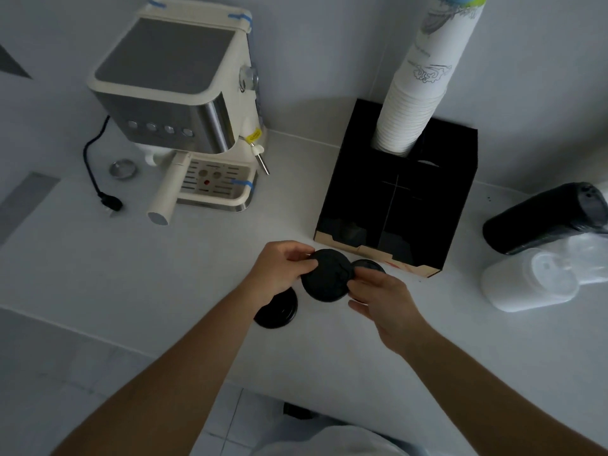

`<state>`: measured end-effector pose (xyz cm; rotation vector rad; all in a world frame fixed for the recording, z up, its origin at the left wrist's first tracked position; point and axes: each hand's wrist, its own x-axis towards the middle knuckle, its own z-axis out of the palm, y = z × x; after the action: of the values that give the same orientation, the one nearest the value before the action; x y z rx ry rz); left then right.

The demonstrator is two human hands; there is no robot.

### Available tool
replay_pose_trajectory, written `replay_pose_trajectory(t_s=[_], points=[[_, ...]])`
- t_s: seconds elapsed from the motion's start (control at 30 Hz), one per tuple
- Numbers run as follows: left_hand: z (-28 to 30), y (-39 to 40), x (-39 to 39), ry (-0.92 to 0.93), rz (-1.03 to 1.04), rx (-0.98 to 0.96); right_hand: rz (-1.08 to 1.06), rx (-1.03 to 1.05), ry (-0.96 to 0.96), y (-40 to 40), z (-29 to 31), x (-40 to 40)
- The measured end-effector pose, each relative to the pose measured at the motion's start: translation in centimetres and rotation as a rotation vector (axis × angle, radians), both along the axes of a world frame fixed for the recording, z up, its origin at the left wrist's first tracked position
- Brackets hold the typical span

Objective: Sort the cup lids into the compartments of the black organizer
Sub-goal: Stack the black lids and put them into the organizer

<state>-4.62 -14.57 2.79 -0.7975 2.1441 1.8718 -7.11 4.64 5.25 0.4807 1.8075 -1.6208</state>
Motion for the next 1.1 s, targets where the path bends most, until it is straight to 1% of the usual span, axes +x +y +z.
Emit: replay_pose_trajectory(t_s=[0.1, 0.23, 0.3, 0.4, 0.53, 0.63, 0.73, 0.83, 0.9, 1.0, 1.1], points=[[0.1, -1.0, 0.7, -0.004, 0.049, 0.042, 0.073, 0.048, 0.072, -1.1, -0.1, -0.3], [0.3, -2.3, 2.2, 0.009, 0.127, 0.044, 0.18, 0.084, 0.109, -2.8, 0.5, -0.4], [0.7, -2.9, 3.0, 0.003, 0.144, 0.094, 0.29, 0.122, 0.097, -3.7, 0.8, -0.4], [1.4, -4.0, 4.0, -0.012, 0.114, 0.137, 0.499, 0.166, 0.087, -4.7, 1.1, -0.4], [1.9, -5.0, 4.7, -0.036, 0.062, 0.087, 0.646, 0.216, 0.167, -6.0, 1.5, -1.1], [2.0, -5.3, 5.1, -0.006, 0.067, 0.034, 0.738, 0.289, 0.237, -7.2, 1.6, -1.5], [1.5, -5.4, 5.6, 0.02, 0.163, -0.025, 0.69, 0.242, 0.214, -8.0, 1.2, -2.1], [0.9, -5.1, 6.9, -0.021, 0.27, 0.041, 0.588, 0.178, 0.146, -8.6, 0.7, -2.3], [0.2, -4.8, 7.8, -0.048, 0.336, 0.069, 0.565, 0.176, 0.108, -9.0, 0.0, -2.0], [-1.2, -4.5, 8.6, -0.074, 0.442, 0.022, 0.553, 0.18, 0.069, -9.5, -1.6, -1.4], [-2.2, -4.2, 9.0, -0.092, 0.47, -0.014, 0.556, 0.207, 0.058, -9.5, -3.0, -0.9]])
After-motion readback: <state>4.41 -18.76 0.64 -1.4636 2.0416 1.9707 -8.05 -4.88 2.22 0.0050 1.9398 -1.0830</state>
